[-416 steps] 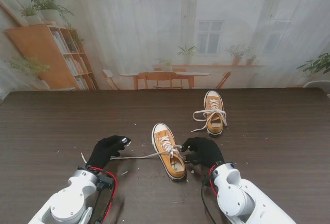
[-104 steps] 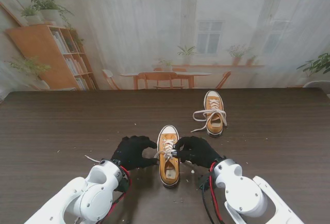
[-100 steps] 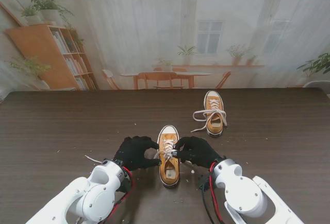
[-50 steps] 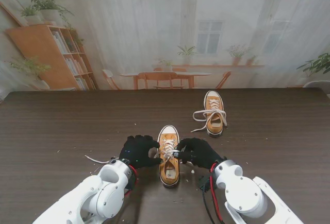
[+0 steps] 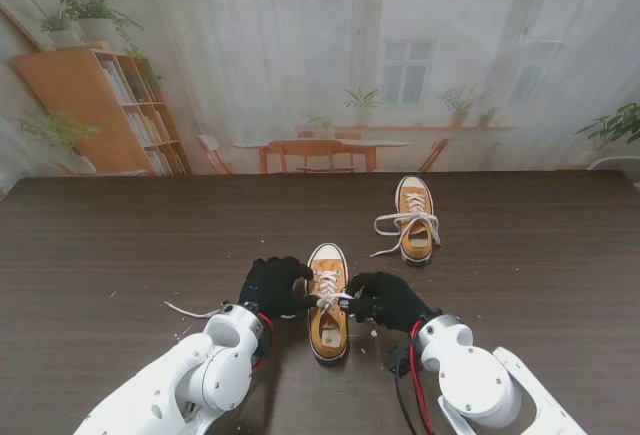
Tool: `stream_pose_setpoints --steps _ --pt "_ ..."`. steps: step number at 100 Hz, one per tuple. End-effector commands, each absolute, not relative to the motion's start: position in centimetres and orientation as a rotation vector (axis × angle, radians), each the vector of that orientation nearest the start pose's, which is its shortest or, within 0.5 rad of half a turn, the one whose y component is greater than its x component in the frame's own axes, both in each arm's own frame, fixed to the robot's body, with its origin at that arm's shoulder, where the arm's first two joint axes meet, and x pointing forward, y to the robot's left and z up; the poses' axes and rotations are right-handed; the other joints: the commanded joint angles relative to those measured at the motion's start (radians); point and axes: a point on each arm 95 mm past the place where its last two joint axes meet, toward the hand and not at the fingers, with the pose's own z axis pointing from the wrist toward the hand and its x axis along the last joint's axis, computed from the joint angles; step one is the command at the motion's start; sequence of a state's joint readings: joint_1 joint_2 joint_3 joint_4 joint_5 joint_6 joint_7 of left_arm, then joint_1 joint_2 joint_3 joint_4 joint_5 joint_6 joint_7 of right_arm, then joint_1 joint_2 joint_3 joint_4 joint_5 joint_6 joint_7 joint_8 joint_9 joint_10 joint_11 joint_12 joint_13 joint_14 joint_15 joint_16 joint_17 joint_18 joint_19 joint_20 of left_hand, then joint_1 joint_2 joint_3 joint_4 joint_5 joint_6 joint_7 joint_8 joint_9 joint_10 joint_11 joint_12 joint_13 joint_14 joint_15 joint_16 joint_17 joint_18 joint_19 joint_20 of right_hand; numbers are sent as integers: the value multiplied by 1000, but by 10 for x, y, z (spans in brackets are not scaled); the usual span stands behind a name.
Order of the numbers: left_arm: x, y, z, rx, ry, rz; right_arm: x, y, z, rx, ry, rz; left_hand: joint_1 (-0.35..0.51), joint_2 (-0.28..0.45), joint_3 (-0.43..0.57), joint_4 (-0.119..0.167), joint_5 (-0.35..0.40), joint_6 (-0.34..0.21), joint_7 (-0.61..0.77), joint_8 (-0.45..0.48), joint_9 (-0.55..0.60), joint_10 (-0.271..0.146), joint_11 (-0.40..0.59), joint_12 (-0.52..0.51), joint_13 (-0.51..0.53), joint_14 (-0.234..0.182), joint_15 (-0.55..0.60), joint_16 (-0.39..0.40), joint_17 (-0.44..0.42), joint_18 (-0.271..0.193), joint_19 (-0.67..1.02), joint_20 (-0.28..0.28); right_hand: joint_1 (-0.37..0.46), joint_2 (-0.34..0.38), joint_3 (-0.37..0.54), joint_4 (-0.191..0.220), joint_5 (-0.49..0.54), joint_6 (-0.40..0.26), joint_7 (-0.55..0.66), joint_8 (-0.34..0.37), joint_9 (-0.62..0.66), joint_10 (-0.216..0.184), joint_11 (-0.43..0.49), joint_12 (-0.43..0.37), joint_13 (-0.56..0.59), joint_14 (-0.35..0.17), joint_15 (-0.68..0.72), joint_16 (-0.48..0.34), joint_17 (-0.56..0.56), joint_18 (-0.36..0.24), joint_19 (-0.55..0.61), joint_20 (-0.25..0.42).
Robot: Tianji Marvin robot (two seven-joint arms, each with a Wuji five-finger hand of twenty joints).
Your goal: Tie the shoelaces into a bow on the shoes
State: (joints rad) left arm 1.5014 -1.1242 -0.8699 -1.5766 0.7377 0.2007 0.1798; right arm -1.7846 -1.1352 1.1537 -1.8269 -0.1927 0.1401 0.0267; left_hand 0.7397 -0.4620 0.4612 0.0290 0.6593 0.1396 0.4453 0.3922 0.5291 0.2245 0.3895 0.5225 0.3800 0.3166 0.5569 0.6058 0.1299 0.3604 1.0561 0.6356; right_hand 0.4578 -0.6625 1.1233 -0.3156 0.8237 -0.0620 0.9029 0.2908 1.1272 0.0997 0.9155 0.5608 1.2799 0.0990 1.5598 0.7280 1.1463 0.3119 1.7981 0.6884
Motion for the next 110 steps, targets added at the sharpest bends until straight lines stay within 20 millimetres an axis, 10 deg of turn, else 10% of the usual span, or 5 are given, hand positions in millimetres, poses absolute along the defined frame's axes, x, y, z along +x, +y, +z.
stream_pose_setpoints --steps 1,43,69,84,110 --pt "365 -107 -359 -1437 1469 -1659 317 64 -344 -2250 -1150 -1905 2 -35 33 -23 36 -50 29 22 21 -2 14 26 23 0 23 9 10 10 27 -11 10 -16 1 22 -17 -27 21 -21 -4 -14 20 6 31 -22 31 -3 41 -65 264 16" --pt "368 -112 -366 -1414 1520 -1642 313 61 -345 -2259 -1139 -1895 227 15 -61 -39 119 -172 362 -11 127 -26 73 49 76 -25 74 13 52 -4 88 -28 16 -10 -2 18 4 -31 35 -28 16 -11 19 7 31 -17 35 0 41 -62 266 19" --pt "368 -102 -368 -1459 1532 -1659 313 62 -345 -2249 -1130 -1890 185 119 29 -27 -93 -45 630 334 62 1 137 112 12 -33 79 13 -14 -28 65 -41 32 15 -17 16 16 -37 59 -40 26 -10 17 9 30 -12 36 2 41 -59 266 23" --pt "367 -94 -367 -1497 1474 -1744 312 62 -345 -2248 -1124 -1887 24 104 227 88 -155 7 767 549 49 13 230 205 9 -26 101 23 -27 -9 48 -47 42 32 -31 17 21 -35 66 -49 29 -5 15 11 30 -6 35 2 40 -50 264 24" --pt "368 -88 -372 -1555 1316 -1930 310 62 -346 -2254 -1105 -1876 -65 145 235 252 -79 6 882 703 172 1 330 286 126 -30 157 28 14 40 21 -64 48 56 -46 19 22 -27 67 -52 29 1 11 11 30 1 33 2 39 -40 262 25"
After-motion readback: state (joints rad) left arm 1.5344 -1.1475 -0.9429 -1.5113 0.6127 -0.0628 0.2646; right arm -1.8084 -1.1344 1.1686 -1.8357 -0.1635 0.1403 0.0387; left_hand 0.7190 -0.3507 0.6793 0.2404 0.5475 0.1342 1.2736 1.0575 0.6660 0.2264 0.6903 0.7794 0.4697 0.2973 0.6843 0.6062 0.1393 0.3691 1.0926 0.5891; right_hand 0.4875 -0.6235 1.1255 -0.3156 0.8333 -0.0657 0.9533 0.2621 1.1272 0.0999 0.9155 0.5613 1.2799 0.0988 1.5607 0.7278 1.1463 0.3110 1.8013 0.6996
